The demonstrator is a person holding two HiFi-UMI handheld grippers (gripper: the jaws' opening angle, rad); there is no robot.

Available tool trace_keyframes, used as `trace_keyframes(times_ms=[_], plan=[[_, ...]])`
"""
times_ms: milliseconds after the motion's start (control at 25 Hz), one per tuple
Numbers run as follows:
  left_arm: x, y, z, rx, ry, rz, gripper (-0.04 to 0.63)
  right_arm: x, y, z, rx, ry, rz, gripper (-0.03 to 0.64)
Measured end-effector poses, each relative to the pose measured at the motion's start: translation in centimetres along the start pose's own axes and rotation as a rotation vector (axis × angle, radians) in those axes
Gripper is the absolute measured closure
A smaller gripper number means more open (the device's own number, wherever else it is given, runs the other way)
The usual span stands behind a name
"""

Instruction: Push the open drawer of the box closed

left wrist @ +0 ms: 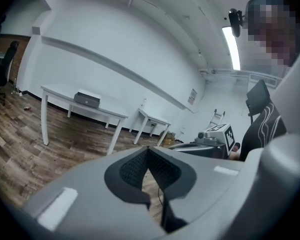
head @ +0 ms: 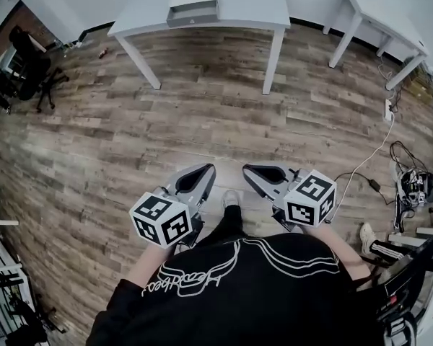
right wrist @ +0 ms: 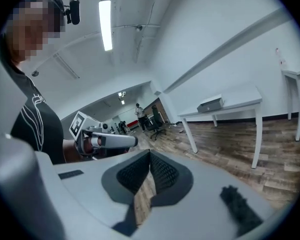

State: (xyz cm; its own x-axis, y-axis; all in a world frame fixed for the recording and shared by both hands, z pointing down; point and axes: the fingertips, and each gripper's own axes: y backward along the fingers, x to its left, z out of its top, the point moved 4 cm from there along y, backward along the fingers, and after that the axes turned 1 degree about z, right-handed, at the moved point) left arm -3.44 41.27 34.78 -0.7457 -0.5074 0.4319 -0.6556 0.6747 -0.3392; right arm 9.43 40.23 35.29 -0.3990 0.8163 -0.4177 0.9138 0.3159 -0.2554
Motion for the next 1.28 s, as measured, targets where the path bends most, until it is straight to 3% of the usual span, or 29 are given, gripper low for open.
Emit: trace_keyframes(times_ms=[200,400,600,760,960,1160,1280], plan=[[8.9,-3.2,6.8,-0.034,0.010,-0.023,0.591,-6.4,-8.3,6.6,0.023,0.049,0.005,0.607],[14.4,-6.3,12.6,-0.106,-0.017,-0.057,0.591,-10.9,-12.3,12.1,-0.004,0.135,-0.032,0.607],[17.2,-10.1,14.9,-0.099,-0.023,-0.069,0.591,-15.6,-13.3,13.1,-0.021,0.056,-0.067,0.607],[19.8,-11.9,16.3,-0.094,-0.067,-0.014,0.591,-19.4,-15.6,13.9,-0.007,0.049,-0.056,0.607],[25.1,-16.4,17.9,-0.043,-0.006,0.052,0.591,-25.9,-19.6,15.8,-0.002,-0.001,-0.013,0.607],[31.5,-22.4,21.3,-0.007,-0.002,0.120,0.591,-33.6,-23.0,18.4,0.017,-0.040,-0.001,0.607],[35.2,-26.6,23.2,0.023,0.001,0.139,0.540,-38.3,-24.4,19.9,0.027,-0.057,-0.005,0.607]])
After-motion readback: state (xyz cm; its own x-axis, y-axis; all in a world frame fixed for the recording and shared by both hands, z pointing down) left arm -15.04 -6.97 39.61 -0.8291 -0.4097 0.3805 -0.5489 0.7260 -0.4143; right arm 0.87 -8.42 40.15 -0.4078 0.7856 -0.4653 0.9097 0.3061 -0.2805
